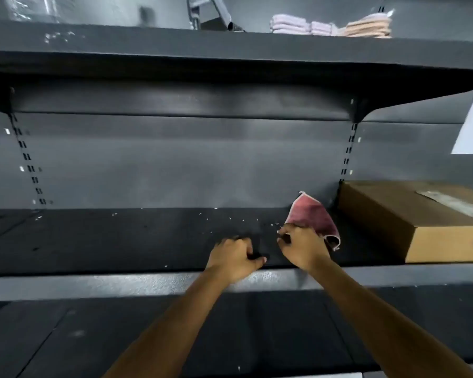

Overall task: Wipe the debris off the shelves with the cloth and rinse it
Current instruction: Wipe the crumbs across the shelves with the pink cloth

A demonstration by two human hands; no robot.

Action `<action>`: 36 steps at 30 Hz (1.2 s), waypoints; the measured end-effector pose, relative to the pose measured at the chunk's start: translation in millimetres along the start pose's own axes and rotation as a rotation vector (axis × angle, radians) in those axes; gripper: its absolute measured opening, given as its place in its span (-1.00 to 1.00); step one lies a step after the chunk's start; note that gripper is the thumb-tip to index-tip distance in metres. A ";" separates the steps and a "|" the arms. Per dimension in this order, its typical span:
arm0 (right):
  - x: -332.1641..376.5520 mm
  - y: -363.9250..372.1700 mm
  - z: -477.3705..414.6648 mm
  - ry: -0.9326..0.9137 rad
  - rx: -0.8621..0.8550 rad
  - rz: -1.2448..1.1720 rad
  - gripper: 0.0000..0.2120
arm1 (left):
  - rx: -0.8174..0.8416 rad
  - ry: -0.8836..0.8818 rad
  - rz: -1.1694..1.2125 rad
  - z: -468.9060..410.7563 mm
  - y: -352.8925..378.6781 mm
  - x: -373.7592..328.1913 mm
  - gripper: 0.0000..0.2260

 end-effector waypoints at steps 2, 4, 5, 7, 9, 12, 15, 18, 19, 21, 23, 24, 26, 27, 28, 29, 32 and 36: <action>-13.8 -6.3 -11.4 0.023 -0.025 0.057 -0.74 | -0.057 0.042 -0.004 -3.9 2.5 -7.3 -0.72; -35.2 -12.2 -26.0 0.069 -0.027 0.101 -0.64 | -0.132 0.081 0.005 -5.2 5.4 -7.2 -0.75; -49.5 -14.2 -36.2 0.099 -0.015 0.088 -0.56 | -0.153 0.096 0.035 -7.5 6.6 -5.3 -0.76; -76.8 -15.3 -49.3 0.158 0.025 0.016 -0.45 | -0.185 0.135 0.056 -6.7 4.7 -2.3 -0.76; -104.1 -8.3 -60.6 0.210 0.085 -0.022 -0.40 | -0.224 0.169 0.057 -7.3 3.0 -2.7 -0.77; -117.1 -4.3 -68.2 0.182 0.074 -0.036 -0.49 | -0.232 0.183 0.060 -4.1 3.6 -5.1 -0.80; -113.7 -26.6 -72.5 0.080 -0.085 -0.184 -0.65 | -0.242 0.190 0.068 -2.6 1.4 -6.5 -0.82; -114.1 -73.8 -66.3 0.073 -0.291 -0.352 -0.65 | -0.223 0.161 0.058 -4.8 -0.3 -4.5 -0.83; -112.4 -93.8 -63.6 0.048 -0.368 -0.383 -0.66 | -0.219 0.153 0.053 -4.6 -0.4 -4.7 -0.83; -102.3 -132.0 -57.0 -0.026 -0.476 -0.389 -0.62 | -0.272 0.189 -0.048 4.1 -5.2 -13.0 -0.81; -95.4 -156.2 -53.2 -0.080 -0.486 -0.315 -0.51 | -0.399 0.240 -0.178 19.0 -5.7 -26.2 -0.78; -93.0 -162.7 -50.7 -0.107 -0.471 -0.273 -0.46 | -0.475 0.248 -0.205 28.3 -2.2 -30.3 -0.79; -87.8 -166.2 -45.1 -0.175 -0.415 -0.186 -0.40 | -0.626 0.210 -0.227 45.9 10.2 -31.1 -0.85; -87.1 -162.4 -44.5 -0.204 -0.372 -0.147 -0.38 | -0.670 0.170 -0.231 52.1 16.8 -29.5 -0.84; -87.8 -155.2 -46.5 -0.224 -0.313 -0.122 -0.36 | -0.693 0.139 -0.237 56.1 23.7 -27.2 -0.80; -92.1 -143.1 -52.2 -0.224 -0.246 -0.103 -0.33 | -0.712 0.126 -0.243 58.3 27.1 -26.6 -0.78; -122.1 -77.0 -74.3 -0.078 0.029 -0.093 -0.31 | -0.726 0.110 -0.209 59.8 25.0 -27.3 -0.79; -159.1 13.8 -87.7 0.163 0.323 0.166 -0.42 | -0.710 0.137 -0.172 60.8 25.6 -27.7 -0.80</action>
Point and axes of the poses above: each hand's wrist, its own z-axis away from the middle knuckle, its own y-axis out of the palm, x = y × z, the point moved 10 cm from there along -z, towards the middle knuckle, and after that the axes turned 9 degrees about x, right-handed, at the moved point
